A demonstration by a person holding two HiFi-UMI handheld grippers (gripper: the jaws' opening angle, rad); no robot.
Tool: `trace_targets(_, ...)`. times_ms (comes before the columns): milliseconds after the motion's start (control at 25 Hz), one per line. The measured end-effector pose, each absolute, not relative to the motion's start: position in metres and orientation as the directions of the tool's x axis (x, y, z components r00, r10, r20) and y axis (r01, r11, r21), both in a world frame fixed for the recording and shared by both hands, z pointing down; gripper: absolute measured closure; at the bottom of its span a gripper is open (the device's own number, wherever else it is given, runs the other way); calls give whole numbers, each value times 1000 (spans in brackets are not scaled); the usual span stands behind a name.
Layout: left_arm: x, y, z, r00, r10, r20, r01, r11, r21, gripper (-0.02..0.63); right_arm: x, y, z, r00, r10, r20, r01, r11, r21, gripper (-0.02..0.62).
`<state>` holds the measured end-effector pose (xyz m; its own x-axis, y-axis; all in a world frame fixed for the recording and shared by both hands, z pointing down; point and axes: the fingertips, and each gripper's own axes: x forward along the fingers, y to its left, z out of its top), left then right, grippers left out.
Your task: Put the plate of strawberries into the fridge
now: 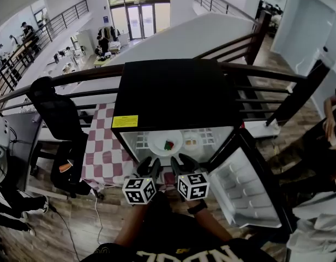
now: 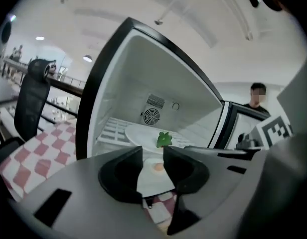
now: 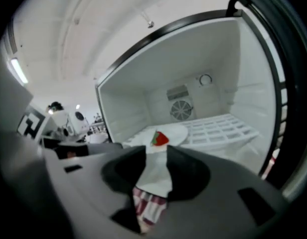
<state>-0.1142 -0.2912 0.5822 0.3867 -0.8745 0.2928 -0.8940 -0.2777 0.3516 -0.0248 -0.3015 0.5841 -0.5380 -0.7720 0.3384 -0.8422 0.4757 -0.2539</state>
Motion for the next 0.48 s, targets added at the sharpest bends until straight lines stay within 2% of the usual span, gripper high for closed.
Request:
trace_targets(40, -113, -294, 583, 369, -878, 305, -917, -291, 272, 487, -28, -302, 586, -534, -772, 345, -846, 482, -230, 472)
trace_targets(80, -111, -296, 584, 354, -880, 317, -932, -302, 203, 530, -30, -304, 588, -525, -774, 355, -851, 484, -203, 529)
trace_targets(120, -109, -299, 585, 346, -880, 327, -938, -309, 160, 555, -31, -306, 589, -515, -776, 365, -856, 486, -175, 548)
trace_targets(240, -105, -306, 592, 352, -865, 356, -936, -315, 160, 584, -34, -311, 593, -503, -775, 383, -860, 493, -134, 559)
trace_targets(480, -107, -321, 598, 357, -859, 366, -933, -313, 175, 584, -32, -330, 595, -493, -782, 382, -868, 475, -149, 563)
